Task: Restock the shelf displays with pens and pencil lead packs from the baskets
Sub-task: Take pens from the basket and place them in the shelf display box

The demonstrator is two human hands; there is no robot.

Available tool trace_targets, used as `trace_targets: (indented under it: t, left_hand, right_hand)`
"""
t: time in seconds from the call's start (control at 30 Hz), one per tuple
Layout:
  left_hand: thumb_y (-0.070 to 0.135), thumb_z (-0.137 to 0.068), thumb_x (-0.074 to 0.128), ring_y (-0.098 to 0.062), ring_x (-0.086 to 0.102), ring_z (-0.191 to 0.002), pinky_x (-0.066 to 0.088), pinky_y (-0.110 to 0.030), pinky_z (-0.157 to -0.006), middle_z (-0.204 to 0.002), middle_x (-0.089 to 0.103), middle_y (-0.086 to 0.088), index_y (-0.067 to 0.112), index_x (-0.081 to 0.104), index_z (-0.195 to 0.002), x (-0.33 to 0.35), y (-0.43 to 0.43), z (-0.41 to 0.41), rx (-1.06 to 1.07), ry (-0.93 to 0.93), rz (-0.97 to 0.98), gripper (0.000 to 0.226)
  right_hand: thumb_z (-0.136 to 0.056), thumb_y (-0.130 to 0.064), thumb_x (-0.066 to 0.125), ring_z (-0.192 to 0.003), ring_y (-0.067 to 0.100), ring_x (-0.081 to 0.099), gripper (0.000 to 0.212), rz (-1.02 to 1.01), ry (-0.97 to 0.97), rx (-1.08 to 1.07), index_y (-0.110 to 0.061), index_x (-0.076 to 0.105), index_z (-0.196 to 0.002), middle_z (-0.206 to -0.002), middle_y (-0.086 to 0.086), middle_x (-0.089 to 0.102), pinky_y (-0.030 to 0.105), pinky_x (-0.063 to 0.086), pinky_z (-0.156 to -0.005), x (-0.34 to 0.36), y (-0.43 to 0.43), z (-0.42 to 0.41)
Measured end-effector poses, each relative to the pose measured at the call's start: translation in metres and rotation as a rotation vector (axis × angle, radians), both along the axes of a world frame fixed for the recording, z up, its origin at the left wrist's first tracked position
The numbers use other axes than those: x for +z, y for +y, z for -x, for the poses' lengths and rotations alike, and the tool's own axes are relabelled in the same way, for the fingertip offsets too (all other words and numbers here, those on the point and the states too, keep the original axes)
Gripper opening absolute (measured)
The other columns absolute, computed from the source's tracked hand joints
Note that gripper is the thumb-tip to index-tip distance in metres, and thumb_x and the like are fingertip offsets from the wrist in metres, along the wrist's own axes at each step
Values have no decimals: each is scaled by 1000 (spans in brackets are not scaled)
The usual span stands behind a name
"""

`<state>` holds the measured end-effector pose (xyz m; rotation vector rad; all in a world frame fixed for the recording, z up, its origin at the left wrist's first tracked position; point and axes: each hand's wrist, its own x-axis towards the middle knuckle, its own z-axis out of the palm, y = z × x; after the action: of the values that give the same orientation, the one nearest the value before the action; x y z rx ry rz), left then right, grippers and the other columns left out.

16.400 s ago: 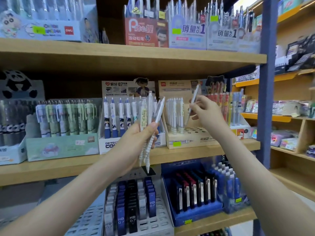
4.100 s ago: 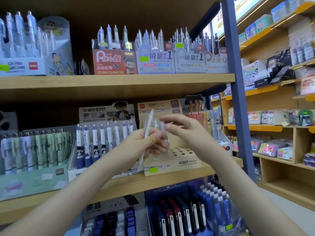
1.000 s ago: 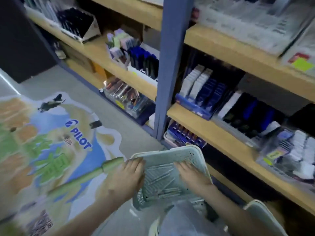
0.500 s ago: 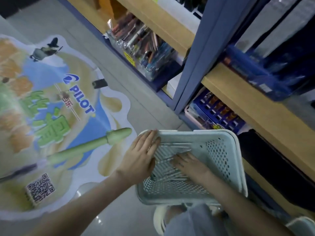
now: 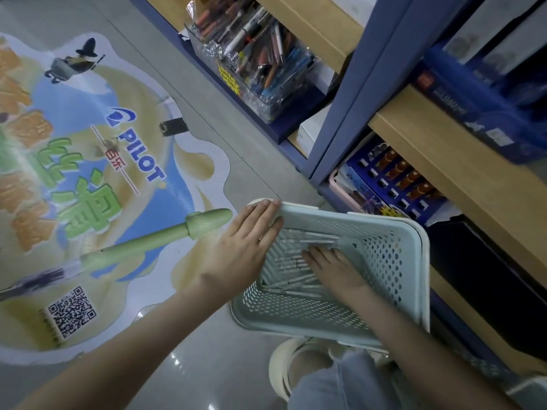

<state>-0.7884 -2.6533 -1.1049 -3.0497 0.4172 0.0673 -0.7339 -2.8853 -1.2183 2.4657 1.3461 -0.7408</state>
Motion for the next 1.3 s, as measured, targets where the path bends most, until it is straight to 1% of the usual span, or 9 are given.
trace_targets:
  t: [0.13,0.27,0.33,0.57,0.73,0.9,1.07,1.2,1.3]
  left_hand:
    - [9,-79,47,-35,33,-139,30,-48,-113,-152,29,-22,2,48,-135,-3,0,0,-2,-11,-7,56]
    - [7,-84,37,-37,34,-138,29,-49,-113,-151,29,-24,2,50,-132,-6,-1,1,-13,-47,-19,49]
    - [5,-87,37,-39,34,-137,29,-50,-113,-151,28,-26,1,51,-130,-8,-2,3,-24,-57,-36,46]
    - [11,-81,52,-40,44,-131,28,-51,-109,-140,46,-25,1,60,-121,-15,-25,7,-8,-91,-3,41]
    - [30,-65,77,-34,51,-125,35,-47,-109,-131,58,-18,2,61,-123,-26,-67,6,21,127,65,66]
    - [46,-81,66,-33,37,-137,19,-47,-115,-146,41,-18,-3,27,-144,-38,-96,-10,52,226,-1,88]
    - [27,-56,82,-27,66,-81,54,-38,-80,-90,68,-12,0,42,-111,-51,-103,-27,12,177,145,74]
    - [12,-63,67,-22,59,-58,47,-28,-56,-67,62,-5,10,45,-84,-47,-103,-30,-59,55,185,30]
    - [10,-71,47,-18,56,-53,44,-25,-52,-61,58,0,16,38,-80,-32,-104,-29,-110,-24,142,13]
  right_hand:
    - [-75,-15,36,-89,29,58,48,5,-127,-18,-5,63,-114,-99,11,67,36,34,-83,-11,5,-1]
    - [-43,-10,74,-72,24,61,47,-26,-84,-143,-6,69,-89,-79,9,65,32,46,-70,-8,7,-3]
    - [-34,-2,79,-72,25,63,50,-54,-74,-231,-7,69,-83,-78,10,66,32,51,-63,-8,4,-3]
    - [-38,-5,64,-47,24,58,28,1,-53,-244,-7,65,-66,-53,9,60,24,46,-43,-2,3,-6]
    - [-51,-8,67,-56,22,60,19,-88,-214,-188,-11,63,-69,-61,7,62,26,49,-54,15,6,-6]
    - [-54,-10,72,-68,23,62,36,-261,-358,-208,-6,67,-90,-75,9,64,32,54,-65,49,10,-5]
    - [-59,-8,66,-64,23,60,24,-298,-438,-249,-6,66,-82,-70,8,62,31,53,-63,64,2,-4]
    - [-67,-9,58,-65,22,56,17,-399,-405,-238,-11,52,-83,-72,6,59,30,50,-63,75,-10,0]
    - [-51,-8,74,-65,22,58,34,-417,-306,-290,-13,55,-78,-71,5,60,28,49,-60,98,-14,1]
